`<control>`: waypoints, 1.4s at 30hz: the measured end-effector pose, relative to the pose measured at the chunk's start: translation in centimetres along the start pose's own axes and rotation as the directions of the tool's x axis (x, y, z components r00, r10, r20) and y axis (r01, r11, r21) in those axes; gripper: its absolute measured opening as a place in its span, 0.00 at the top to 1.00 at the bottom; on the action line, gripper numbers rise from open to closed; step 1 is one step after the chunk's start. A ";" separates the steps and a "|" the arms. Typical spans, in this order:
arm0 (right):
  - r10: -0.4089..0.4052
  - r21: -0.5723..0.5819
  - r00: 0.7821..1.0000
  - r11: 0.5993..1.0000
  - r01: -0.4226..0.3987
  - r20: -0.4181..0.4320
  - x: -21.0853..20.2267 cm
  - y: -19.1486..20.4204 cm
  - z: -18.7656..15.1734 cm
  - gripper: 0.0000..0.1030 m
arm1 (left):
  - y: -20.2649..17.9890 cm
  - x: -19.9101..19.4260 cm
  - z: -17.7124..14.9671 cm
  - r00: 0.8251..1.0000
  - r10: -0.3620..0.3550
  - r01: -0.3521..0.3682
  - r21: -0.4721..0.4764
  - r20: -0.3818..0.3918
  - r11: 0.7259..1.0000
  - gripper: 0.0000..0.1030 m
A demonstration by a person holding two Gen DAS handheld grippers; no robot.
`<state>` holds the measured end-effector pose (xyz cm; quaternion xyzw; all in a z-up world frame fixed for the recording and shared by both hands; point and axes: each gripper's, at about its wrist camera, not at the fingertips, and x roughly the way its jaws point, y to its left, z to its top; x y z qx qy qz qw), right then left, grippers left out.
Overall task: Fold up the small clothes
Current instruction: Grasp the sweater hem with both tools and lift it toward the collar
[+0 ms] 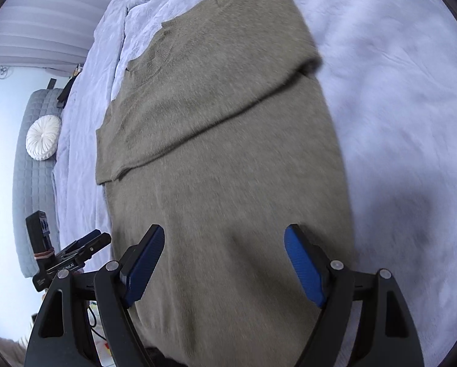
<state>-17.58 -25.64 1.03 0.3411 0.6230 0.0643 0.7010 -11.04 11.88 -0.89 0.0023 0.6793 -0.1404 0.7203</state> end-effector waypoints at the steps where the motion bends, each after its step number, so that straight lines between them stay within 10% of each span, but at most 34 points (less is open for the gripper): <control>1: 0.003 0.010 1.000 1.000 -0.003 -0.008 -0.5 -0.6 -0.6 0.19 | 1.3 0.3 -1.3 1.000 -0.010 0.010 -0.001 -0.020 1.000 0.01; 8: -0.003 0.160 0.998 0.987 0.014 -0.070 -2.9 -5.9 -6.8 0.19 | 2.7 1.8 -7.6 0.962 -0.170 0.157 -0.076 -0.213 0.985 0.01; 19: 0.310 0.262 0.928 0.932 -0.253 -0.208 3.0 -3.8 -11.9 0.18 | -0.1 3.6 -10.8 0.906 -0.323 0.287 -0.166 -0.275 0.944 0.03; 21: 0.312 0.279 0.928 0.927 -0.250 -0.203 3.4 -3.5 -12.0 0.21 | -0.3 3.5 -10.6 0.908 -0.325 0.287 -0.175 -0.264 0.942 0.38; 23: 0.305 0.305 0.929 0.923 -0.235 -0.208 3.5 -3.4 -12.0 0.57 | 0.7 3.3 -10.3 0.897 -0.348 0.306 -0.185 -0.274 0.934 0.78; 24: 0.306 0.310 0.930 0.921 -0.235 -0.204 3.4 -3.4 -12.0 0.91 | 0.9 3.2 -9.9 0.887 -0.375 0.330 -0.198 -0.270 0.923 0.82; 33: 0.527 0.264 0.850 0.820 -0.508 0.000 0.2 0.3 -6.2 0.93 | 3.5 -2.4 -2.9 0.833 -0.553 0.538 -0.255 0.017 0.803 0.83; 42: 0.558 0.176 0.803 0.786 -0.593 0.210 0.5 2.3 8.6 0.93 | 5.6 -4.0 10.3 0.858 -0.440 0.490 -0.169 0.265 0.855 0.83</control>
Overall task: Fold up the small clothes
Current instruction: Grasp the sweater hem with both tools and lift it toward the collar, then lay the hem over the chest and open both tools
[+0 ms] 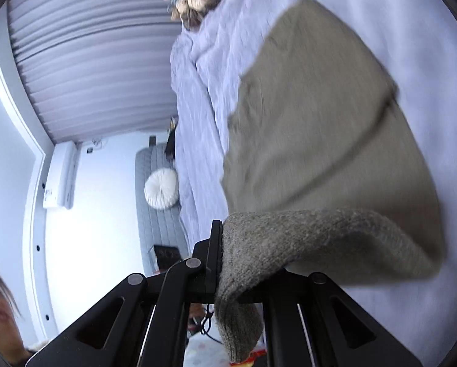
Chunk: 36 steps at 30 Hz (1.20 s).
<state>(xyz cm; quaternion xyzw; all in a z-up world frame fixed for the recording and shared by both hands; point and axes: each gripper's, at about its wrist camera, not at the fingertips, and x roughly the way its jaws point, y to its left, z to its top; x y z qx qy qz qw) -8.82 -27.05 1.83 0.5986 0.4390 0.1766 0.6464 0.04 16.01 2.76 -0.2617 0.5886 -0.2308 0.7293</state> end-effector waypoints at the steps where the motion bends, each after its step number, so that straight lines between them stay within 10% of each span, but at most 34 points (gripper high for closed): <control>1: -0.018 0.000 1.000 1.000 0.018 0.009 0.9 -0.1 1.4 0.93 | 0.2 0.8 1.1 1.000 0.027 -0.027 0.001 0.014 1.000 0.83; 4: -0.089 0.026 0.996 0.996 0.089 0.018 3.2 -1.3 4.5 0.91 | 0.4 3.2 3.4 0.989 0.145 -0.146 0.006 0.020 0.989 0.82; 6: -0.130 0.084 0.991 0.988 0.128 0.015 4.4 -3.2 6.2 0.88 | 0.4 4.4 4.1 0.981 0.193 -0.193 -0.011 -0.012 0.981 0.61; 8: -0.126 0.124 0.992 0.984 0.124 0.010 4.5 -4.6 6.6 0.70 | 1.0 4.0 3.7 0.980 0.197 -0.197 -0.016 0.010 0.980 0.31; 10: -0.120 0.130 0.993 0.984 0.118 0.005 4.4 -4.9 6.1 0.29 | 1.0 2.9 3.1 0.982 0.185 -0.185 0.003 0.042 0.983 0.26; 17: -0.183 0.046 0.983 0.982 0.183 0.002 1.8 -4.3 4.6 0.30 | 0.9 5.8 1.4 0.992 0.049 -0.053 -0.030 -0.119 0.998 0.26; 20: -0.237 -0.011 0.972 0.972 0.237 -0.004 1.7 -4.2 4.2 0.50 | 0.0 8.0 0.9 0.987 0.051 -0.051 0.001 -0.155 0.999 0.26; 22: -0.313 -0.061 0.949 0.949 0.311 -0.036 2.6 -3.7 4.1 0.93 | -0.9 8.8 1.0 0.988 0.063 -0.060 0.029 -0.141 0.998 0.59; 23: -0.337 -0.087 0.941 0.939 0.332 -0.041 3.0 -3.2 4.0 0.93 | -1.2 9.1 1.3 0.987 0.038 -0.034 0.027 -0.153 0.999 0.88; 28: -0.213 -0.144 0.977 0.967 0.210 -0.001 3.1 0.4 6.0 0.93 | -2.7 6.8 4.3 1.000 -0.014 0.015 0.051 -0.026 0.999 0.88; 31: -0.175 -0.120 0.984 0.977 0.178 0.037 3.4 1.2 9.3 0.93 | -1.8 6.3 7.5 0.999 0.014 -0.013 -0.023 0.037 1.000 0.85; 35: -0.210 -0.054 0.974 0.975 0.215 0.082 4.3 0.5 13.0 0.81 | -0.7 5.2 10.2 0.977 0.146 -0.127 -0.130 0.152 0.983 0.26; 36: -0.226 -0.043 0.970 0.972 0.231 0.094 4.3 0.6 13.5 0.61 | -0.9 4.4 10.4 0.968 0.153 -0.131 -0.119 0.198 0.984 0.25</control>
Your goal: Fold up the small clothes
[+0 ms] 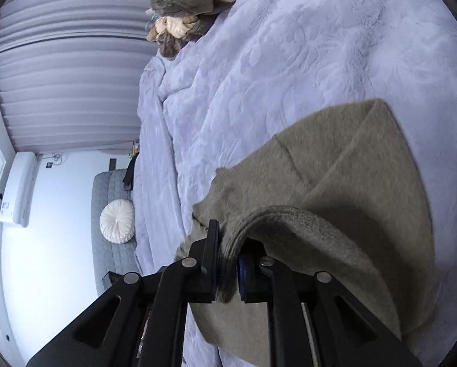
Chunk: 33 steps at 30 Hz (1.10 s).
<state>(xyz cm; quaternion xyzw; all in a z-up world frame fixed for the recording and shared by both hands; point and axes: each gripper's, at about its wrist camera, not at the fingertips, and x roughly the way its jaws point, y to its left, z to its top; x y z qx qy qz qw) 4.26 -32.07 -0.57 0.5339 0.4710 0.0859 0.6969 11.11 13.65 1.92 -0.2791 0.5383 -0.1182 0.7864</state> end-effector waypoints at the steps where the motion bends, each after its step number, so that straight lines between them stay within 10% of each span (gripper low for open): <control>1: -0.001 -0.003 1.000 1.000 0.001 0.017 -0.3 0.3 0.1 0.36 | -0.3 -0.6 0.3 1.000 -0.014 0.013 0.023 0.016 1.000 0.25; 5: -0.039 -0.110 0.999 0.993 0.043 0.034 -1.3 2.0 -1.3 0.26 | -1.3 -1.6 0.2 1.000 0.002 -0.005 0.127 0.027 0.992 0.25; 11: -0.193 -0.219 0.980 0.959 0.178 -0.051 1.3 2.3 -2.5 0.64 | -3.0 2.6 -2.4 0.995 0.065 -0.043 0.253 -0.077 0.966 0.25; 14: -0.307 -0.258 0.951 0.922 0.289 -0.032 2.6 1.4 -2.8 0.65 | -2.0 5.7 -4.2 0.963 0.265 -0.233 0.331 -0.053 0.914 0.25; 21: -0.452 -0.225 0.886 0.857 0.463 0.104 -0.6 -0.5 -2.5 0.74 | 0.5 2.6 -5.9 0.927 0.375 -0.341 0.427 0.005 0.838 0.25; 24: -0.464 -0.247 0.877 0.842 0.479 0.122 -2.8 -0.3 -3.4 0.69 | 3.1 0.2 -5.5 0.933 0.357 -0.321 0.358 -0.038 0.877 0.25; 27: -0.396 -0.225 0.914 0.886 0.406 0.090 -4.5 -0.4 -5.5 0.43 | 6.0 -2.2 -6.1 0.936 0.341 -0.306 0.271 -0.092 0.913 0.25; 33: -0.192 -0.075 0.974 0.980 0.184 -0.124 -5.8 -3.7 -13.8 0.42 | 10.0 -4.7 -10.9 0.947 0.208 -0.190 0.095 -0.244 0.977 0.25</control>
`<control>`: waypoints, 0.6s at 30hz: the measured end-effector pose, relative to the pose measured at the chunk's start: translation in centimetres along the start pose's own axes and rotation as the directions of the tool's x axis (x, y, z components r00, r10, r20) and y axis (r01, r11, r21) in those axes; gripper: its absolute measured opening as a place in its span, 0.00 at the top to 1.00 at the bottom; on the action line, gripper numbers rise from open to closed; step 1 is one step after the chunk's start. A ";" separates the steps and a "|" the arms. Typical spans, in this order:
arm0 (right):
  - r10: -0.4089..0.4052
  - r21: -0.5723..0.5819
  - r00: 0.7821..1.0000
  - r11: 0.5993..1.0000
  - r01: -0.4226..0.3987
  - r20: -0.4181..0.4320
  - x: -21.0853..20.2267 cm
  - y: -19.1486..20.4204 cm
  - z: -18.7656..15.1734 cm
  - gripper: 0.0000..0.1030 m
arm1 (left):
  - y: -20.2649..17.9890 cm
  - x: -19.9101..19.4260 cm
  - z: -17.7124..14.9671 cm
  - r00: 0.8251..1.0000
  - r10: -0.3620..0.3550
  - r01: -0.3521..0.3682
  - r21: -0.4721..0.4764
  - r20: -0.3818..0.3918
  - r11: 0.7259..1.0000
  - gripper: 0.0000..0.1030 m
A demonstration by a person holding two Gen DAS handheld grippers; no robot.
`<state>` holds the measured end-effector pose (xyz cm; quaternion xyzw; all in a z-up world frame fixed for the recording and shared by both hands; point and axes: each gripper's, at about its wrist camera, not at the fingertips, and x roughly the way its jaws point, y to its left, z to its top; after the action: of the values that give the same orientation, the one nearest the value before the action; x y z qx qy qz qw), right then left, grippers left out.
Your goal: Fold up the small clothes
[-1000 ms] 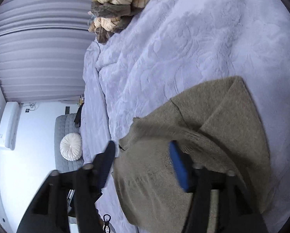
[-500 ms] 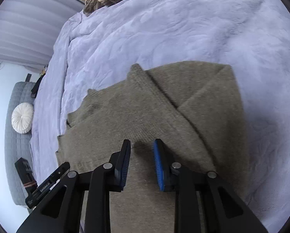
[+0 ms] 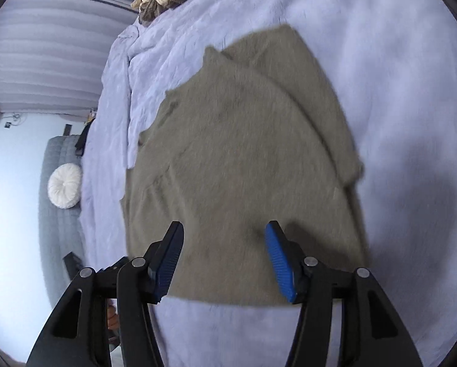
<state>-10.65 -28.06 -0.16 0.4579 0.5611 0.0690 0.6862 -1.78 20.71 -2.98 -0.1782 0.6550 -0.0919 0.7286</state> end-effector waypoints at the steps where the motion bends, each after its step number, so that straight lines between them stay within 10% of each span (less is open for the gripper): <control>1: 0.010 0.047 1.000 0.999 -0.009 -0.022 0.3 -1.0 -1.4 0.42 | 0.2 0.4 -0.9 0.999 -0.028 0.027 -0.023 -0.026 0.999 0.25; 10: 0.034 0.260 0.987 0.963 -0.074 0.155 -0.3 -6.3 -2.5 0.44 | -0.2 3.0 -1.9 0.998 -0.024 0.033 -0.171 0.053 0.985 0.28; 11: 0.023 0.269 0.988 0.961 -0.064 0.154 -0.1 -6.4 -1.9 0.53 | -0.3 2.8 -1.8 0.997 -0.022 0.033 -0.167 0.071 0.985 0.49; 12: 0.005 0.258 0.990 0.965 -0.042 0.143 -0.1 -6.0 -1.5 0.83 | -0.6 2.6 -1.7 0.997 -0.028 0.039 -0.146 0.074 0.989 0.71; 18: -0.193 -0.066 0.970 0.977 0.204 0.150 -1.9 -0.5 -1.5 0.91 | -2.8 0.9 -3.0 0.993 0.035 -0.040 0.050 0.109 0.998 0.80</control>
<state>-12.78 -28.69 0.94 0.3749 0.5503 -0.0101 0.7460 -4.37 17.41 -3.00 -0.1515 0.6151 -0.0854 0.7690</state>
